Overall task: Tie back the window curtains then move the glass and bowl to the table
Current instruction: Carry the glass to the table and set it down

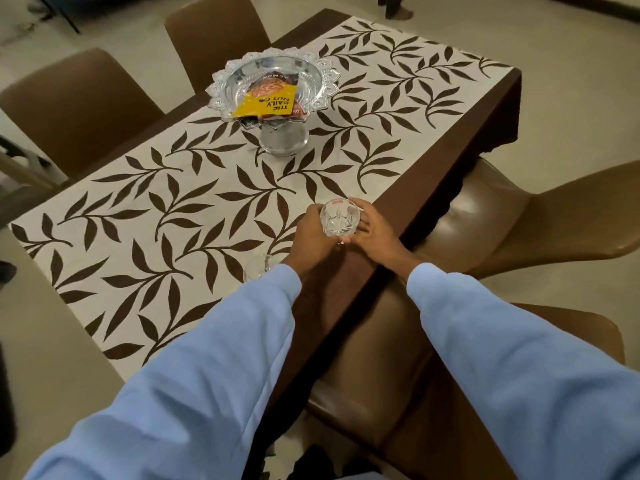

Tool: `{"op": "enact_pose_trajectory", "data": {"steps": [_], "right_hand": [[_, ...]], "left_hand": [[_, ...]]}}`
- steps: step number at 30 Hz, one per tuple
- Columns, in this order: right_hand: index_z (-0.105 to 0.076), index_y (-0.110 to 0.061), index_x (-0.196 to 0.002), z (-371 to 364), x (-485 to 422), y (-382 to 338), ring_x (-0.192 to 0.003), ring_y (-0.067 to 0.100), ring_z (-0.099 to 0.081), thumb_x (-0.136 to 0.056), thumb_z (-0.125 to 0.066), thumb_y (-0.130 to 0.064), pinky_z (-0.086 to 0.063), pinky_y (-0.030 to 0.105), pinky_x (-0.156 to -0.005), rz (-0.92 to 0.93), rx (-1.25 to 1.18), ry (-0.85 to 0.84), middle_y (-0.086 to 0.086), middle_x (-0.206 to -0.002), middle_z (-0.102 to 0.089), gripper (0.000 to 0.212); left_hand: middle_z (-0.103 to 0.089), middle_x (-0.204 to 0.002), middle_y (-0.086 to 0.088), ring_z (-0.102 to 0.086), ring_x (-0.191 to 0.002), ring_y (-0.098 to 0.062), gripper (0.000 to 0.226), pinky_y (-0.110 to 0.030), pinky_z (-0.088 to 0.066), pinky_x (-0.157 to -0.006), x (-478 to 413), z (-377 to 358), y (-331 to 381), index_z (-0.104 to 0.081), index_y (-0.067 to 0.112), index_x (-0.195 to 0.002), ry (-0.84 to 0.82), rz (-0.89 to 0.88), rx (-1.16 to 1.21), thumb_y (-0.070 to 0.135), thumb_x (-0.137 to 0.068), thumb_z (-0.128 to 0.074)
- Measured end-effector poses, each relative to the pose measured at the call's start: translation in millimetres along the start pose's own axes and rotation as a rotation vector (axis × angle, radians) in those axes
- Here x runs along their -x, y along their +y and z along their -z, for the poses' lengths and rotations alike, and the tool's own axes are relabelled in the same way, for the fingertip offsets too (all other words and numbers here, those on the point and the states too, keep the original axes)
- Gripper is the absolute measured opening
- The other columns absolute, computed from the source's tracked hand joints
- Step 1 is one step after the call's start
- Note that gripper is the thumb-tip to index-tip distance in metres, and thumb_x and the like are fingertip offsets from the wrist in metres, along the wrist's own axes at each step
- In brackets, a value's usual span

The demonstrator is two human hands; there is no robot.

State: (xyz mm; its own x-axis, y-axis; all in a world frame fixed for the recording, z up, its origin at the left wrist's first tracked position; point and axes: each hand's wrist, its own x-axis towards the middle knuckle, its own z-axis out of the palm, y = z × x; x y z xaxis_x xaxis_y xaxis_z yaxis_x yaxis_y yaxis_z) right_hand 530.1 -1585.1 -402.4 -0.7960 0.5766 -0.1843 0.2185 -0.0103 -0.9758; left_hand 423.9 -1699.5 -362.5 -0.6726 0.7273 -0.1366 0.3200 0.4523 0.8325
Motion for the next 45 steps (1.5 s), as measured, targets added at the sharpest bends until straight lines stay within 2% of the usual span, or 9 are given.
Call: {"op": "enact_pose_trajectory", "data": {"steps": [4, 7, 13, 19, 26, 31, 37, 42, 45], "right_hand": [[-0.038, -0.021, -0.146, 1, -7, 5, -0.132, 0.018, -0.049, -0.078, -0.072, 0.014, -0.051, 0.022, -0.098, -0.017, 0.003, -0.001, 0.004, -0.143, -0.049, 0.084], [-0.036, -0.021, -0.147, 1, -9, 7, -0.132, 0.016, -0.047, -0.079, -0.070, 0.015, -0.050, 0.016, -0.095, -0.026, 0.005, -0.003, 0.003, -0.143, -0.048, 0.084], [-0.037, -0.023, -0.145, -6, -11, 11, -0.133, 0.015, -0.047, -0.079, -0.072, 0.011, -0.049, 0.020, -0.098, -0.028, 0.022, 0.000, 0.001, -0.143, -0.048, 0.082], [-0.039, -0.039, -0.140, 0, -18, 18, -0.134, 0.016, -0.047, -0.080, -0.074, 0.006, -0.047, 0.040, -0.107, -0.018, 0.076, 0.035, -0.002, -0.144, -0.049, 0.082], [-0.034, -0.034, -0.144, 4, -19, 19, -0.136, 0.016, -0.044, -0.085, -0.070, 0.005, -0.045, 0.036, -0.109, -0.019, 0.075, 0.060, -0.001, -0.146, -0.046, 0.079], [-0.034, -0.034, -0.141, 8, -27, 17, -0.133, 0.017, -0.048, -0.084, -0.071, 0.003, -0.046, 0.042, -0.108, -0.029, 0.100, 0.081, 0.000, -0.144, -0.048, 0.077], [-0.033, -0.030, -0.141, 11, -30, 17, -0.134, 0.018, -0.047, -0.085, -0.072, -0.002, -0.045, 0.040, -0.109, -0.029, 0.123, 0.077, 0.001, -0.145, -0.046, 0.074], [-0.032, -0.030, -0.141, 8, -32, 22, -0.135, 0.019, -0.046, -0.084, -0.071, 0.003, -0.043, 0.043, -0.110, -0.037, 0.093, 0.070, 0.002, -0.145, -0.046, 0.076], [-0.032, -0.027, -0.143, 6, -33, 22, -0.135, 0.019, -0.046, -0.085, -0.069, 0.004, -0.044, 0.041, -0.110, -0.036, 0.080, 0.072, 0.003, -0.146, -0.045, 0.076]], "left_hand": [[-0.058, -0.121, -0.007, -0.050, -0.097, -0.008, 0.063, -0.017, -0.039, -0.077, -7, -1, 1, -0.046, 0.006, -0.125, -0.033, 0.025, -0.028, 0.012, -0.072, -0.080], [-0.059, -0.120, -0.007, -0.051, -0.095, -0.009, 0.057, -0.018, -0.038, -0.077, -10, -2, 1, -0.047, 0.007, -0.124, -0.044, 0.027, -0.034, 0.013, -0.075, -0.077], [-0.059, -0.120, -0.007, -0.051, -0.096, -0.010, 0.058, -0.019, -0.039, -0.077, -9, 0, -4, -0.047, 0.008, -0.124, -0.040, 0.032, -0.024, 0.013, -0.075, -0.077], [-0.058, -0.122, -0.005, -0.054, -0.100, -0.011, 0.054, -0.017, -0.038, -0.076, -15, -5, -4, -0.046, 0.010, -0.127, -0.064, -0.003, 0.012, 0.018, -0.081, -0.073], [-0.058, -0.121, -0.002, -0.055, -0.099, -0.010, 0.050, -0.015, -0.039, -0.075, -24, -10, -6, -0.045, 0.013, -0.128, -0.079, -0.028, 0.034, 0.019, -0.084, -0.070], [-0.058, -0.119, -0.001, -0.054, -0.096, -0.008, 0.046, -0.007, -0.038, -0.070, -36, -17, -7, -0.048, 0.013, -0.127, -0.056, -0.066, 0.047, 0.021, -0.086, -0.068], [-0.059, -0.119, -0.002, -0.055, -0.098, -0.009, 0.044, -0.017, -0.042, -0.078, -42, -20, -9, -0.049, 0.014, -0.125, -0.081, -0.067, 0.062, 0.024, -0.086, -0.068], [-0.057, -0.117, 0.002, -0.052, -0.094, -0.006, 0.043, -0.005, -0.036, -0.068, -45, -17, -9, -0.048, 0.015, -0.126, -0.106, -0.063, 0.044, 0.027, -0.089, -0.066], [-0.057, -0.118, 0.002, -0.051, -0.092, -0.004, 0.042, -0.004, -0.035, -0.066, -46, -16, -11, -0.048, 0.016, -0.126, -0.104, -0.067, 0.038, 0.026, -0.089, -0.065]]}}
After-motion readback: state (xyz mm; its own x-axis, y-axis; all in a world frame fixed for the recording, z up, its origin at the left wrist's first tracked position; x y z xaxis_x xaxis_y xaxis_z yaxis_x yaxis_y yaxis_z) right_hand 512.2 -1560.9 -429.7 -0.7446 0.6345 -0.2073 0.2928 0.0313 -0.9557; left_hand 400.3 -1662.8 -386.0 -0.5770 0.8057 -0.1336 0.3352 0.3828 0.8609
